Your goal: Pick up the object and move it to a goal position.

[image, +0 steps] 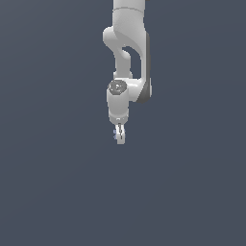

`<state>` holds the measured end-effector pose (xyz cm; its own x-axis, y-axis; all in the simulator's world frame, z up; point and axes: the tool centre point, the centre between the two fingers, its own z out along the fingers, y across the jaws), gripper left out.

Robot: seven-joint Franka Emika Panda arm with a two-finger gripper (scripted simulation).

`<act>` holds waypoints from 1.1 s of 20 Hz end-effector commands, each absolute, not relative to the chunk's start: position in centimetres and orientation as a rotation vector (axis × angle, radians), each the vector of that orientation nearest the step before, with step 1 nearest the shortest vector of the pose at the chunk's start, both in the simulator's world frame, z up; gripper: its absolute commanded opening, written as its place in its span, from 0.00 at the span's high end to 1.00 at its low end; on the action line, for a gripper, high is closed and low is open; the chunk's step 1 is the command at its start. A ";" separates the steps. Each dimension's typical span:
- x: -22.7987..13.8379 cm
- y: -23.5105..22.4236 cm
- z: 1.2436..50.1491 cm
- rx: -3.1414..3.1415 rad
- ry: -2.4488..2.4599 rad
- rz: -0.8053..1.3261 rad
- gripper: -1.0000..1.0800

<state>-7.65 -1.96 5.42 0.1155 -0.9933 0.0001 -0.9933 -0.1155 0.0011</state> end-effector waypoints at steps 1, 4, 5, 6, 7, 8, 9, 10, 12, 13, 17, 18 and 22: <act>-7.6 -2.0 4.6 2.345 -2.090 0.000 0.04; -7.6 -1.9 4.1 2.345 -2.090 0.000 0.04; -7.6 -1.9 4.1 2.345 -2.090 0.000 0.04; -7.6 -1.9 4.1 2.345 -2.090 0.000 1.00; -7.6 -1.9 4.1 2.345 -2.090 0.000 1.00; -7.6 -1.9 4.1 2.345 -2.090 0.000 1.00; -7.6 -1.9 4.1 2.345 -2.090 0.000 1.00; -7.6 -1.9 4.1 2.345 -2.090 0.000 1.00; -7.6 -1.9 4.1 2.345 -2.090 0.000 1.00; -7.6 -1.9 4.1 2.345 -2.090 0.000 1.00; -7.5 -2.0 4.2 2.346 -2.092 0.002 1.00; -7.5 -2.1 4.2 2.346 -2.092 0.002 1.00; -7.4 -3.3 4.5 2.346 -2.092 0.002 1.00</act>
